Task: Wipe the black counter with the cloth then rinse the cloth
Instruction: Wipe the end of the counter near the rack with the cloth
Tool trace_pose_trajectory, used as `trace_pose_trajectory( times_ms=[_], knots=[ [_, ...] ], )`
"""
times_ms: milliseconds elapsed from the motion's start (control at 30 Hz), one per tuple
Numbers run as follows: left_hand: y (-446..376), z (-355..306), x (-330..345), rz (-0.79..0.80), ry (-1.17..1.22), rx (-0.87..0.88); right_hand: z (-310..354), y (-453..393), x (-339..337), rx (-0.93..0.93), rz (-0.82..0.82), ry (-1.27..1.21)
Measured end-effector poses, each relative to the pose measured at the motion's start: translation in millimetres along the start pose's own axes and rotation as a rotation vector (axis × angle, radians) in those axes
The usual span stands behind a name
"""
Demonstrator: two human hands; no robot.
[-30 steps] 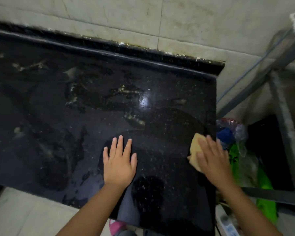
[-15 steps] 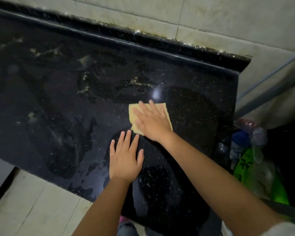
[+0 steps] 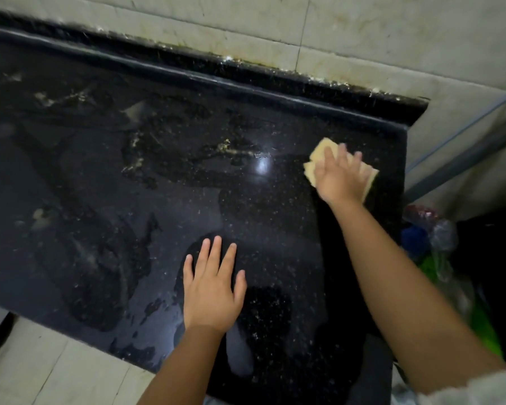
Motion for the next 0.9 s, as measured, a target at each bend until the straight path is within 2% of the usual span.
trace_pose_trajectory(
  times_ms=[100, 167, 233, 300, 367, 433, 533, 633, 767, 833, 900],
  knots=[
    [-1.2, -0.3, -1.9, -0.003, 0.016, -0.003, 41.2, 29.5, 18.0, -0.232, 0.051, 0.016],
    [-1.5, -0.6, -3.1, -0.004, 0.021, -0.006, 45.6, 61.1, 29.7, -0.379, 0.098, 0.079],
    [-1.3, -1.1, -3.4, 0.007, 0.034, -0.011, 26.0, 93.7, 36.0, -0.51, 0.114, 0.129],
    [-0.9, -2.3, -4.1, 0.03, 0.077, -0.035, -10.7, 114.2, 32.7, -0.549, 0.127, 0.175],
    [-0.3, -2.6, -3.3, 0.035, 0.106, -0.052, -52.5, 109.3, 23.8, -0.431, 0.13, 0.222],
    [0.3, -2.2, -2.1, 0.017, 0.116, -0.048, -85.1, 87.2, 8.8, -0.23, 0.109, 0.194],
    [0.3, -0.6, 0.3, 0.026, 0.104, -0.052, -97.3, 43.3, -10.1, -0.079, -0.003, 0.081],
    [0.2, -0.8, 0.9, 0.007, 0.065, -0.039, -79.8, -7.6, -22.1, 0.045, -0.064, 0.009],
    [-2.2, 1.0, 1.8, -0.061, 0.004, -0.001, -37.8, -54.6, -30.3, 0.265, -0.03, -0.085],
    [-2.3, 1.8, 3.4, -0.074, -0.012, 0.004, -11.9, -62.8, -27.2, 0.278, -0.007, -0.072],
    [-2.1, 1.8, 4.6, -0.073, -0.007, 0.002, 18.4, -62.9, -21.8, 0.204, 0.011, -0.044]
  ],
)
Point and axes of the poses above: each hand's wrist, its own y-axis away from the middle knuckle, its own x-axis out of the palm, z = x × y, the point moved 3 cm from there along -y, towards the middle knuckle, and after that the axes turned 12 degrees about x, right-handed, at the moved point
